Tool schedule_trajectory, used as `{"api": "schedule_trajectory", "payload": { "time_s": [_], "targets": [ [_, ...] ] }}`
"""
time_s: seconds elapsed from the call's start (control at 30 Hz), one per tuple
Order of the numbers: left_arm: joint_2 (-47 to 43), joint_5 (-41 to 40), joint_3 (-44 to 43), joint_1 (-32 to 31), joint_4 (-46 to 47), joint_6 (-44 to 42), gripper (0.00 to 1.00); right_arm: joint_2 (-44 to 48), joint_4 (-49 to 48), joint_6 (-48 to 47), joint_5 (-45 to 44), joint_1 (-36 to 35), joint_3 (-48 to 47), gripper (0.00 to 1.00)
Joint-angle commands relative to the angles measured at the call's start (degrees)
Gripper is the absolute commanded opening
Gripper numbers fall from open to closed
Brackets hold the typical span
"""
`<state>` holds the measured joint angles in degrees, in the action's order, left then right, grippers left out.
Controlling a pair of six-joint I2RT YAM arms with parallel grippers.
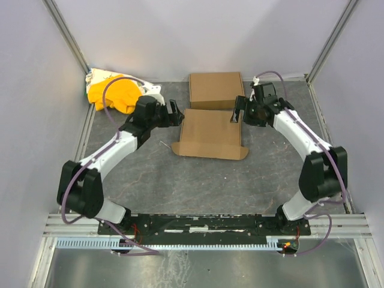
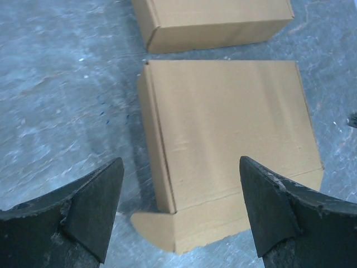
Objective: Fold the paper box
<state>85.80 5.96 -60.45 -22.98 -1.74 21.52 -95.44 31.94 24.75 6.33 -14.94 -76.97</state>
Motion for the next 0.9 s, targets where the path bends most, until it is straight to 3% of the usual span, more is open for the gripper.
{"api": "schedule_trajectory", "payload": {
  "time_s": [0.0, 0.3, 0.43, 0.6, 0.87],
  "targets": [
    [-4.5, -1.2, 7.8, 0.8, 3.6, 1.0, 0.90, 7.7, 1.8, -0.3, 0.8, -0.2, 6.7, 1.00],
    [-2.5, 0.7, 16.0, 0.7, 9.6, 4.3, 0.88, 17.5, -10.5, 1.3, 5.4, -1.6, 28.1, 0.99],
    [-2.9, 0.3, 17.0, 0.8, 11.5, 1.6, 0.88, 17.2, -12.2, 0.0, 5.6, -2.4, 30.2, 0.99],
    [-2.6, 4.5, 20.3, 0.8, 20.2, 0.4, 0.88, 16.0, -13.9, -1.7, 5.5, -2.8, 30.3, 0.99],
    [-0.6, 9.1, 19.5, 0.7, 21.4, 1.4, 0.88, 13.5, -16.2, -3.8, 5.5, -3.2, 29.6, 0.99]
  ]
}}
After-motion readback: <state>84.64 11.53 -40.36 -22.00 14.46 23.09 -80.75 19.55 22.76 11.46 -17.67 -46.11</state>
